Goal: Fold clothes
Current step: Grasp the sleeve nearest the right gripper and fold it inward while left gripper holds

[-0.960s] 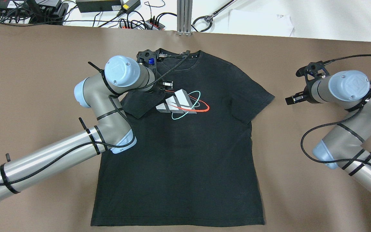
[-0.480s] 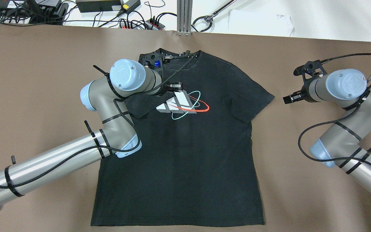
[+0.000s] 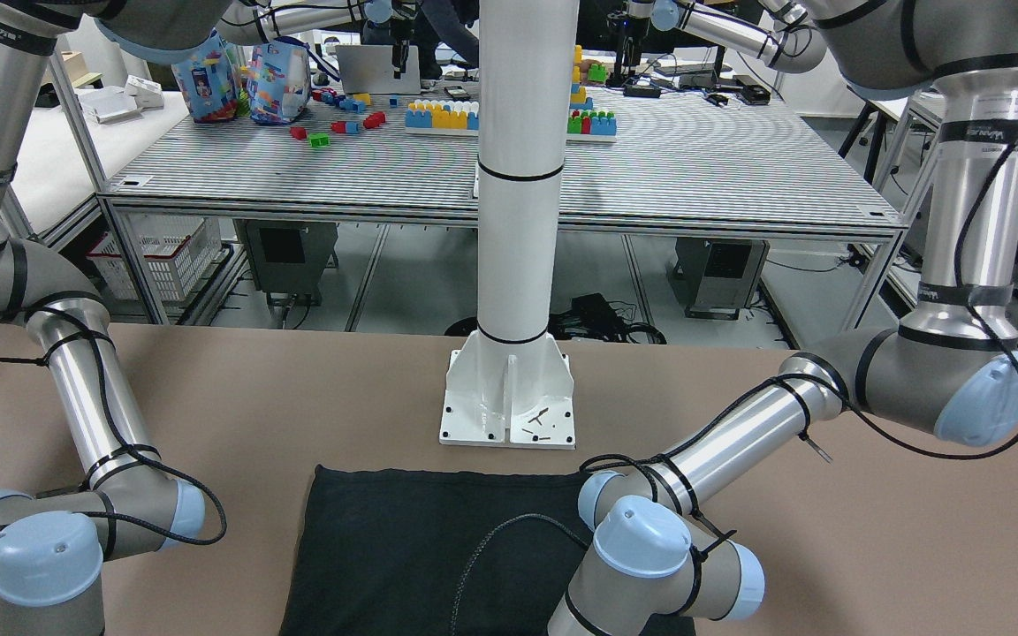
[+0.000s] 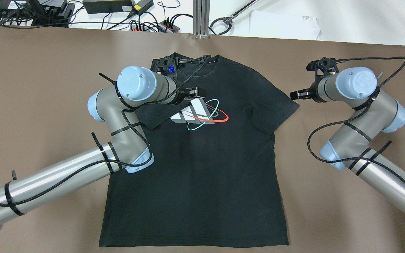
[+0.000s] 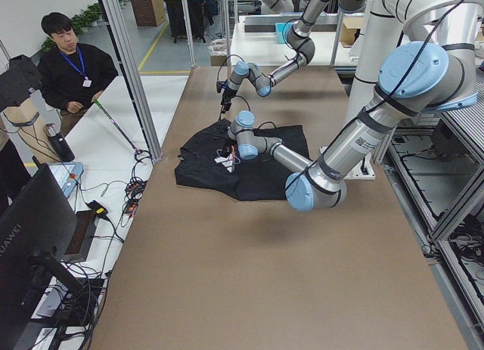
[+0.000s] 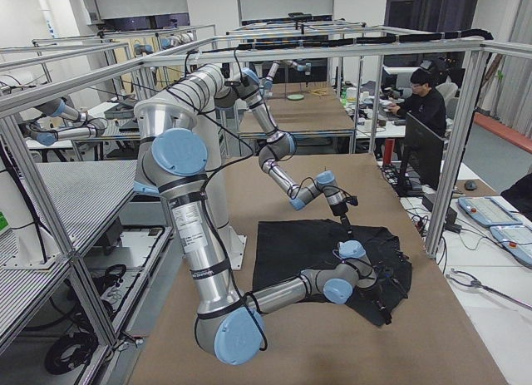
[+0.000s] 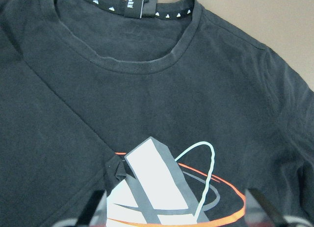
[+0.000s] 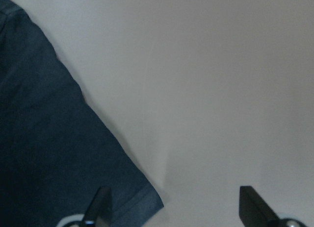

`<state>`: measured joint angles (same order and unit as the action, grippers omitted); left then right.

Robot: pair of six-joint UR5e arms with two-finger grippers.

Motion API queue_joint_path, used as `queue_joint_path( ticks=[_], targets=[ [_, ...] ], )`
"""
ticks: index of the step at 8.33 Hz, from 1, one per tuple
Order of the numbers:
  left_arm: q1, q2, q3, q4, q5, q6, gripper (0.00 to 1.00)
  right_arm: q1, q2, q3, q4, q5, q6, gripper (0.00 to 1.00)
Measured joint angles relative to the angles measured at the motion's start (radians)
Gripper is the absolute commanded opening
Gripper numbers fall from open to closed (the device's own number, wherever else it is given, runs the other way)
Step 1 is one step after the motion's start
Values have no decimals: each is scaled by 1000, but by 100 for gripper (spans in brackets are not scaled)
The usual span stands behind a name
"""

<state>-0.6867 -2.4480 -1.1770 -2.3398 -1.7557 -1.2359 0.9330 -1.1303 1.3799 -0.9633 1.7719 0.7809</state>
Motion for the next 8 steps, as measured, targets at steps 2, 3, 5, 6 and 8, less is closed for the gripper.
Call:
queue_joint_path(
  ticks=[2, 3, 5, 6, 8],
  targets=[
    [2, 4, 3, -3, 1, -2, 100, -9, 11, -110, 178, 3, 118, 89],
    [4, 5, 4, -4, 1, -2, 100, -15, 9, -139, 229, 3, 158, 86],
    [7, 6, 4, -4, 1, -2, 100, -33, 3, -156, 282, -3, 213, 71],
    [7, 6, 4, -4, 1, -1, 100, -46, -1, -157, 296, -13, 228, 59],
    [8, 6, 6, -4, 2, -1, 100, -60, -14, -158, 320, -34, 240, 28]
  ],
)
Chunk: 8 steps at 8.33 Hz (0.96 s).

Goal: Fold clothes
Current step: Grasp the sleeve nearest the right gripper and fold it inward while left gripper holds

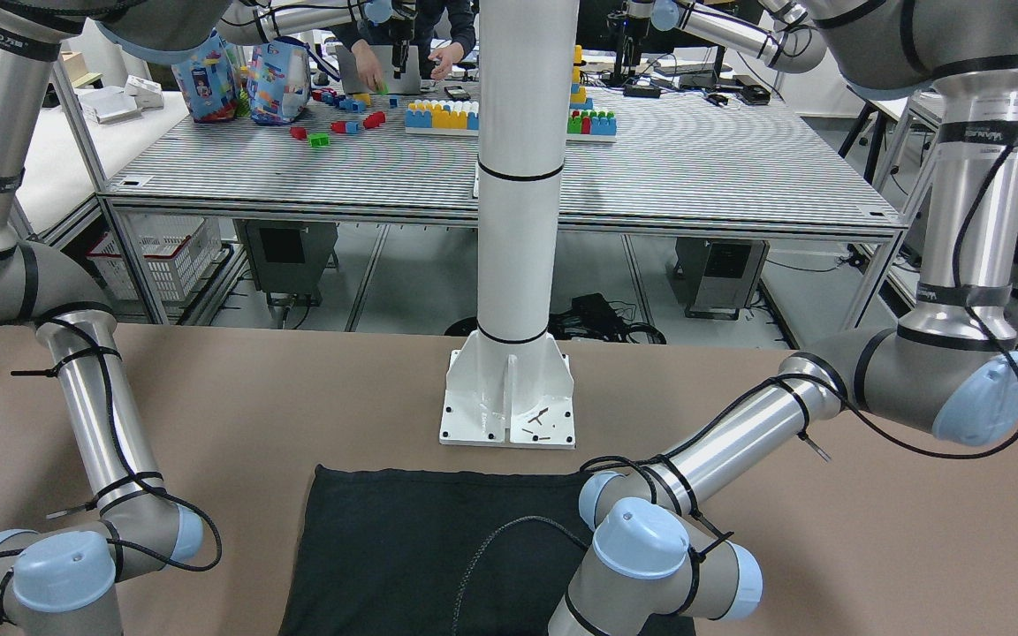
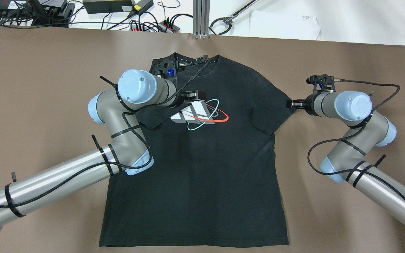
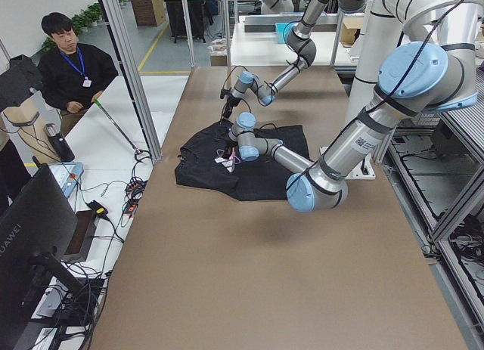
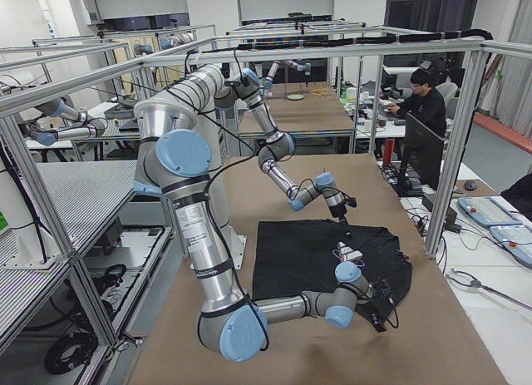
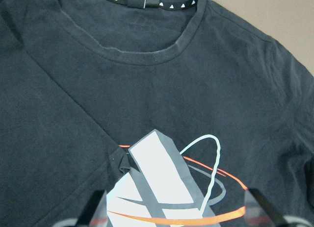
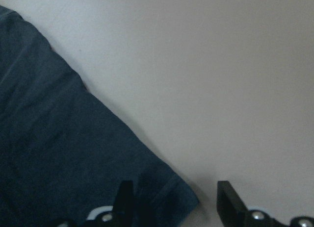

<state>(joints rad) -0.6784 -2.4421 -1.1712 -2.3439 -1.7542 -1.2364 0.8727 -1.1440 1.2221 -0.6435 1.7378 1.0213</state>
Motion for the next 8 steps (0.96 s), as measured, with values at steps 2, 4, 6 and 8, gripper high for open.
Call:
queue_joint_path(
  ticks=[2, 4, 6, 8],
  targets=[
    [0, 0, 3, 1, 1, 2, 100, -4, -6, 3, 7, -4, 3, 0],
    [0, 0, 5, 1, 1, 3, 100, -4, -6, 9, 8, -5, 4, 0],
    [0, 0, 5, 2, 1, 5, 100, -1, -4, 22, 9, -5, 19, 0],
    [-12, 2, 2, 3, 4, 21, 100, 7, 4, 60, 0, -4, 49, 0]
  ],
)
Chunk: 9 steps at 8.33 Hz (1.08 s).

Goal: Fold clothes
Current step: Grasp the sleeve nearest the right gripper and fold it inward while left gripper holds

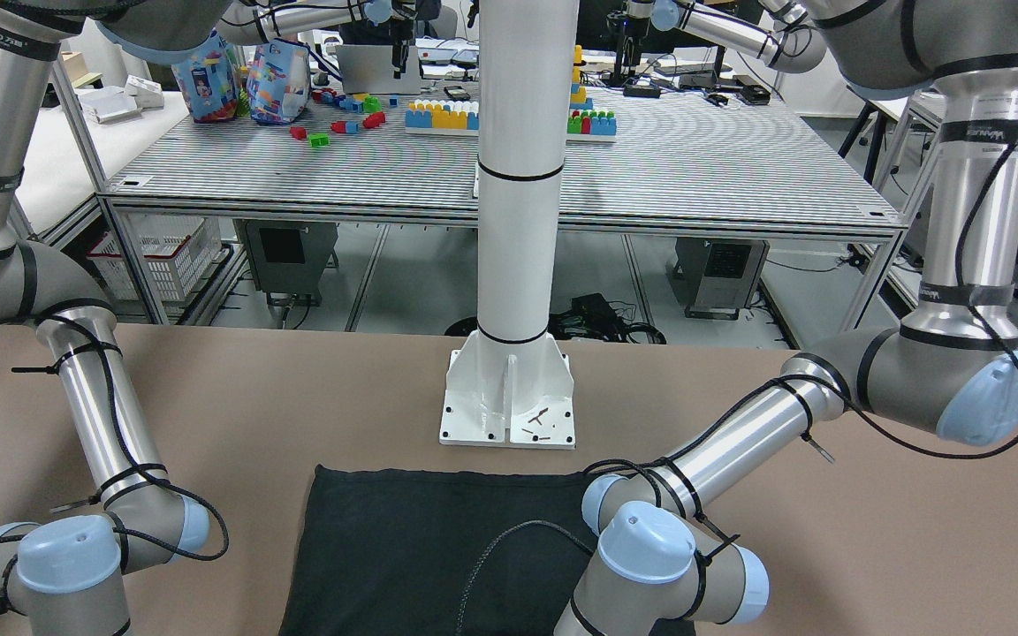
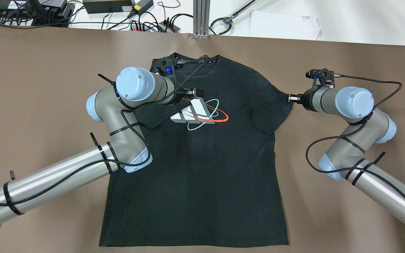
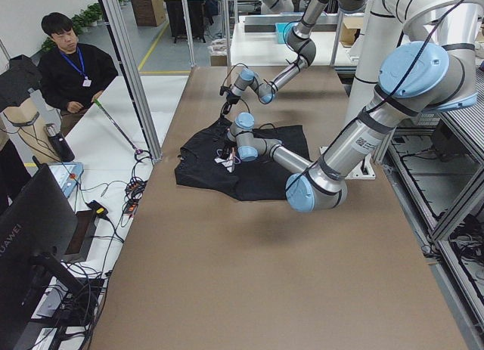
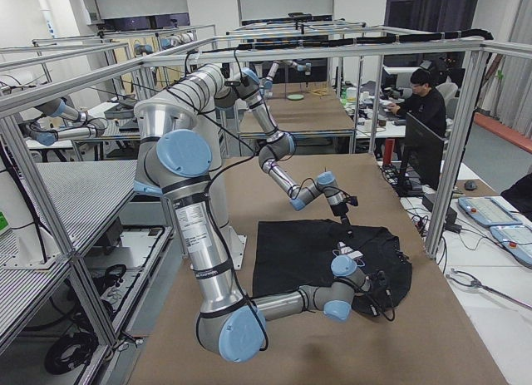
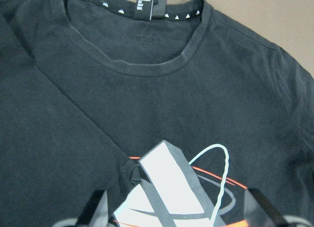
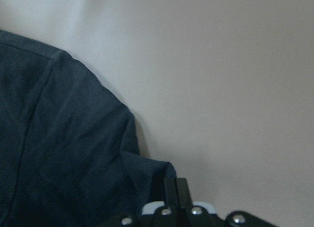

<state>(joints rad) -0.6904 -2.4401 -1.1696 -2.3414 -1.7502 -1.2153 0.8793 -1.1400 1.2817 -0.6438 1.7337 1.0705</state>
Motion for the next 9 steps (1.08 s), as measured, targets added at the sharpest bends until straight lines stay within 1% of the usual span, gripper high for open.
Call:
queue_joint_path(
  ticks=[1, 3, 4, 5, 6, 9],
  targets=[
    [-13, 13, -2, 0, -2, 37, 100, 2, 23, 18, -30, 0, 26, 0],
    [-42, 63, -5, -5, -4, 145, 100, 0, 120, 46, -174, 0, 91, 0],
    [-56, 91, -6, -20, -4, 190, 100, -9, 178, 56, -248, -1, 154, 0],
    [-70, 113, -7, -39, -5, 217, 100, -30, 227, 60, -302, -6, 196, 0],
    [-78, 126, -7, -51, -7, 233, 100, -58, 267, 60, -340, -25, 226, 0],
    [-88, 135, -7, -60, -10, 246, 100, -169, 344, 25, -375, -167, 285, 0]
  ],
)
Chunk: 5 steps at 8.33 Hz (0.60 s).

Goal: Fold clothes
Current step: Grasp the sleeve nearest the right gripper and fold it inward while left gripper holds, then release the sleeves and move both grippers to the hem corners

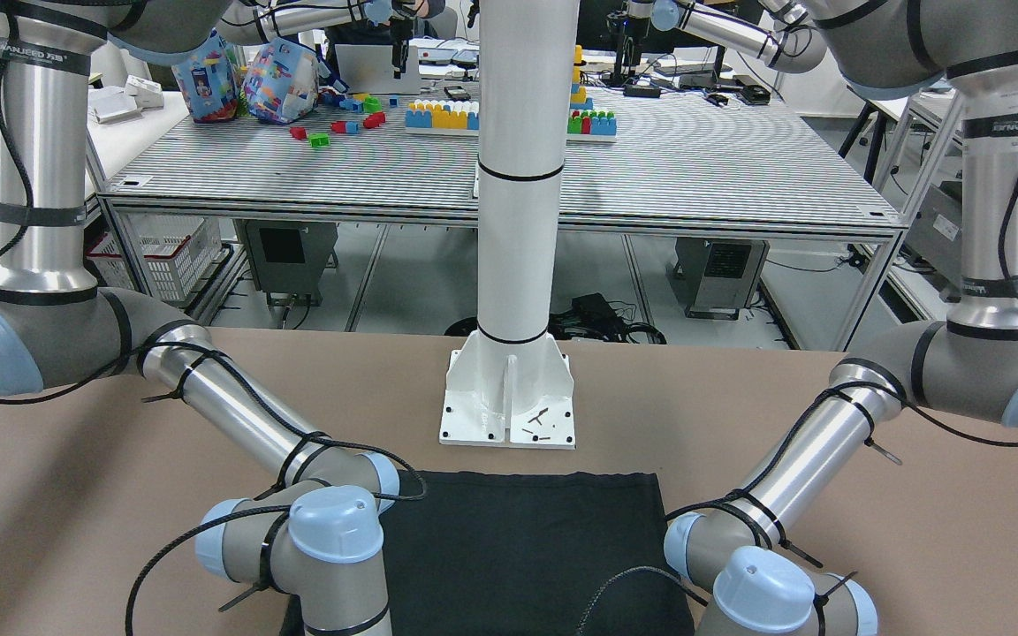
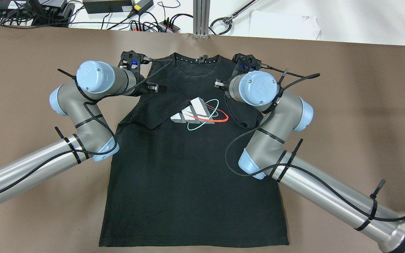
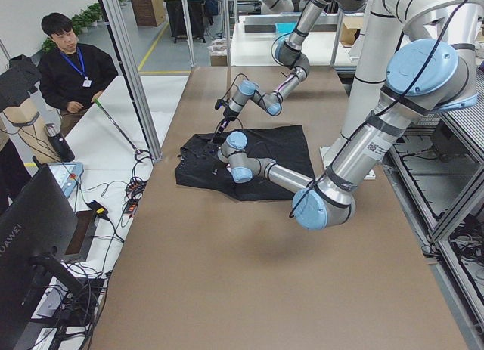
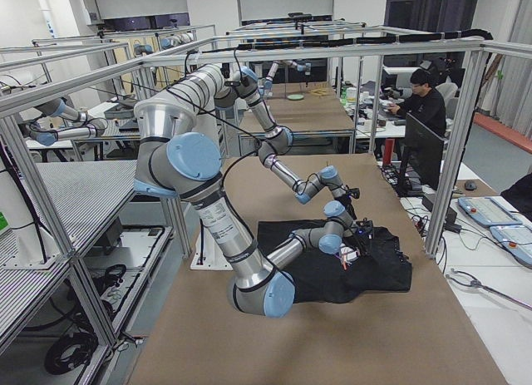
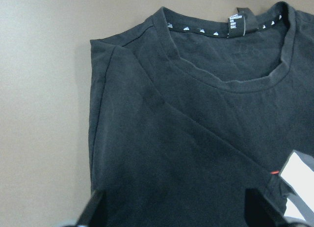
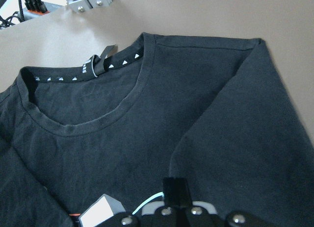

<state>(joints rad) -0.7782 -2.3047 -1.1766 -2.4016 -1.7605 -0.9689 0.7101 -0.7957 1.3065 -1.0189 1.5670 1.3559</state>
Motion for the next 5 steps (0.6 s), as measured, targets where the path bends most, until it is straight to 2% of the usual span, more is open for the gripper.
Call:
queue_joint_path(
  ticks=[2, 4, 5],
  targets=[
    [-1, 1, 0, -1, 0, 1, 100, -37, 30, -40, -2, -38, 5, 0],
    [-1, 1, 0, -1, -1, 1, 100, -55, 45, -58, -4, -73, 4, 93],
    [-2, 0, 0, -1, -1, 1, 100, -59, 49, -66, -5, -81, -3, 94]
  ],
)
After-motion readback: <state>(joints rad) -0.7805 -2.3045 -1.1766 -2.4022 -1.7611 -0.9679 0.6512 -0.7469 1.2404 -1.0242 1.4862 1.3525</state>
